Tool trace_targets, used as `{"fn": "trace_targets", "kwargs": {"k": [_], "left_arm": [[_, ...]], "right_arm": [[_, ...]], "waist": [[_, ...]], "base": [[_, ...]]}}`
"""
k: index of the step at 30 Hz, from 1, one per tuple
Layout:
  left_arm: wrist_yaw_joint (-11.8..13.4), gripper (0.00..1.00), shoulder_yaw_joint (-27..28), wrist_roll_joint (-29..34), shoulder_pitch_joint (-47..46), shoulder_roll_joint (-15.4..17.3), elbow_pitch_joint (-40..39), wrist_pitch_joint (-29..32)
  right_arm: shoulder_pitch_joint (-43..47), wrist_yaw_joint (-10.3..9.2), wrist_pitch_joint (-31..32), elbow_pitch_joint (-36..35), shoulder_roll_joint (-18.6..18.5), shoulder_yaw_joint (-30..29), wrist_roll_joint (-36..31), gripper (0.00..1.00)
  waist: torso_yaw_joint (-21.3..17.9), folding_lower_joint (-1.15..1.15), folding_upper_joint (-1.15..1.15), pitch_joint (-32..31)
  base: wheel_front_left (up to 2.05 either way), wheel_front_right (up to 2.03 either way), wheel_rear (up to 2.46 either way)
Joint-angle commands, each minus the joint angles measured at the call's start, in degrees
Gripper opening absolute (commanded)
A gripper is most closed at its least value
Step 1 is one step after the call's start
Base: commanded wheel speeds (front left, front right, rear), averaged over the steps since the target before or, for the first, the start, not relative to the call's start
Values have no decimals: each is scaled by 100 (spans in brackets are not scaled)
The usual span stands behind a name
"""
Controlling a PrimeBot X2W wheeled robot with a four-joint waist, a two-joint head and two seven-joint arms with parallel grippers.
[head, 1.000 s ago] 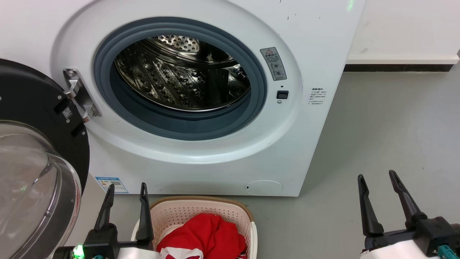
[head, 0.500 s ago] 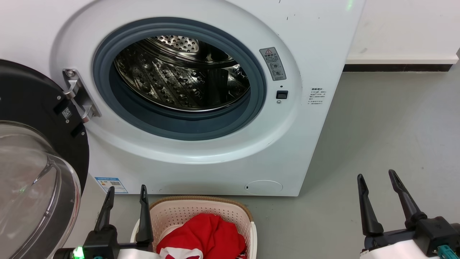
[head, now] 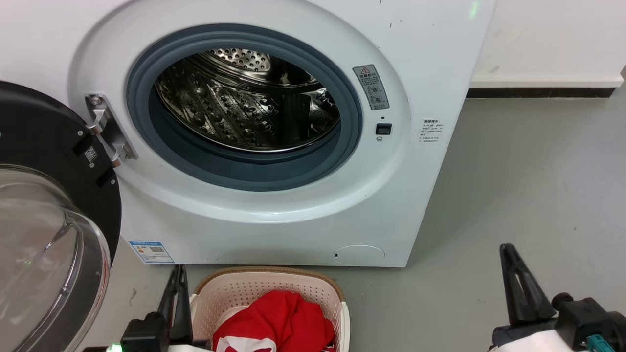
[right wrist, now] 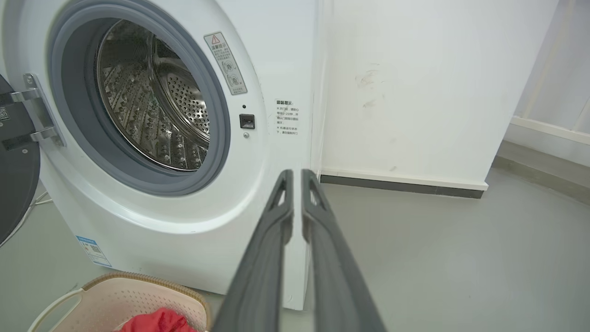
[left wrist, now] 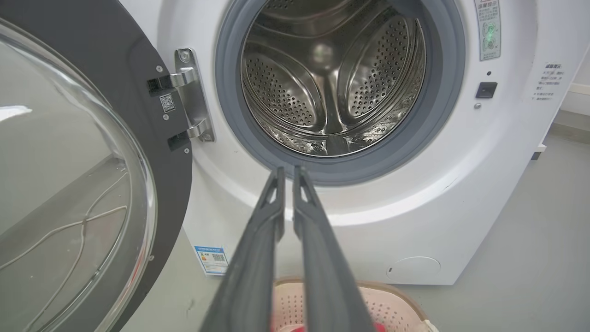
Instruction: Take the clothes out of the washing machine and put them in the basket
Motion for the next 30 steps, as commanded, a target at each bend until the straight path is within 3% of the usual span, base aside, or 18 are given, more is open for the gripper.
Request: {"fn": "trace_targets", "kwargs": {"k": [1,30], "left_arm": [[-4,0,-5,-42,4,-1,23,5],[-397,0,107,-3389,-495,130,460,621]], "right_arm": [[3,0,4,20,0,3,39,0],[-452,-1,580,497,-172,7,3455,0]], "waist": [[0,0,0,0],[3,0,0,-29]], "base": [[0,0,0],[0,0,0]]}}
